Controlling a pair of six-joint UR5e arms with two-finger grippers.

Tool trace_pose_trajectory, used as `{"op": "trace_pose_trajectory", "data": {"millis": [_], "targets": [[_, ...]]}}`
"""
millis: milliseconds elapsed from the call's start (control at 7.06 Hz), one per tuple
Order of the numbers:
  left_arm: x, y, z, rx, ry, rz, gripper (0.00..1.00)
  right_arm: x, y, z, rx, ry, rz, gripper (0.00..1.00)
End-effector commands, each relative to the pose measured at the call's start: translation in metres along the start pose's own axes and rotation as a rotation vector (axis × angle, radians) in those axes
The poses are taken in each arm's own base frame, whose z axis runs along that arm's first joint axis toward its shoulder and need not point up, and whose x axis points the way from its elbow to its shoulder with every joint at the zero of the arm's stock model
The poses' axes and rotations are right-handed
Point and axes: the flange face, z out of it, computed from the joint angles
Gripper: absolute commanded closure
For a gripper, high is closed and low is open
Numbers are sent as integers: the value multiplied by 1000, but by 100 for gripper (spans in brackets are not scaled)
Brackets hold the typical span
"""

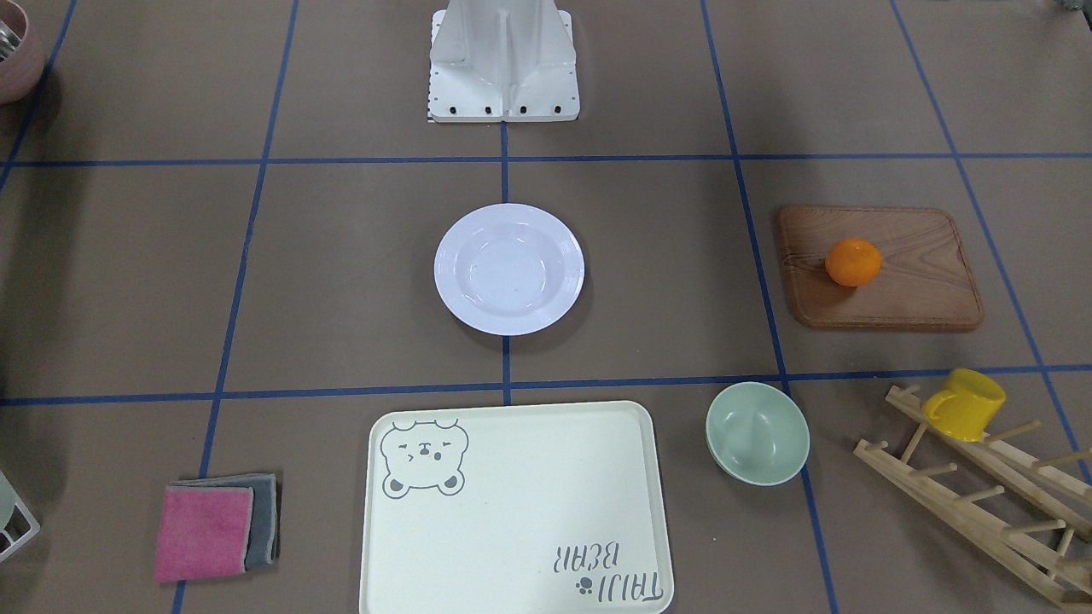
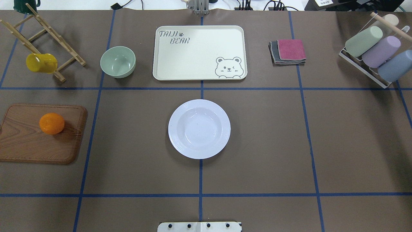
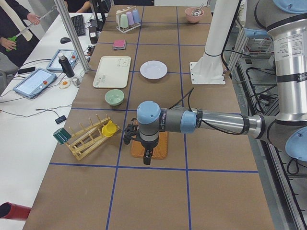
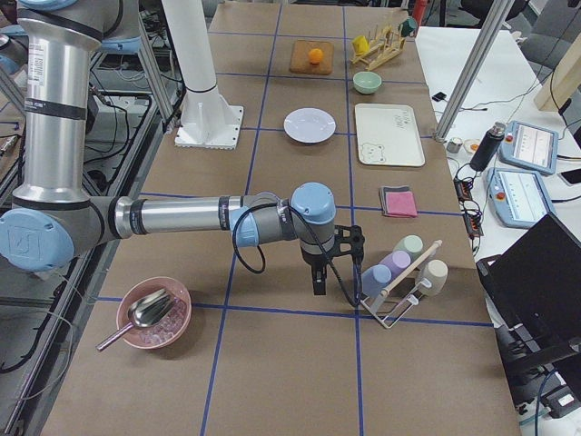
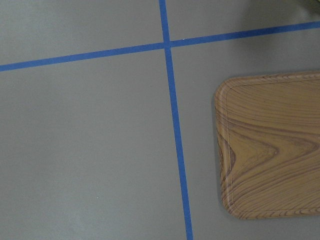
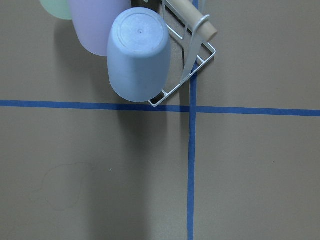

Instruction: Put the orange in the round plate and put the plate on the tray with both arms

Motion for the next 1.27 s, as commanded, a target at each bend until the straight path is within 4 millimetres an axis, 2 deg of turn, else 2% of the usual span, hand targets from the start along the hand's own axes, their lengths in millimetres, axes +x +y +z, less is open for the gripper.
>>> {"op": "trace_pose_trajectory", "data": {"millis": [0, 283, 425, 566, 708, 850, 991, 1133], "targets": [[10, -3, -11, 23, 0, 20, 1, 0, 3, 0, 0, 2, 0, 0], [18, -10, -19, 45, -1, 36, 1, -5, -2, -4, 9, -2, -9, 0], [27, -16, -31, 102, -6, 86, 1, -6, -3, -5, 12, -2, -8, 0], [47, -54, -53, 230, -11, 203, 1, -12, -6, -4, 12, -4, -14, 0], [50, -41, -49, 248, 45, 236, 1, -25, -9, -4, 35, -16, -42, 0], [64, -40, -52, 291, 134, 300, 1, -49, -10, 8, 30, -37, -9, 0], [81, -42, -38, 270, 191, 321, 1, -76, -11, 20, 50, -68, 38, 0], [97, -44, -32, 269, 218, 221, 1, -105, -9, 34, 62, -102, 88, 0]]}}
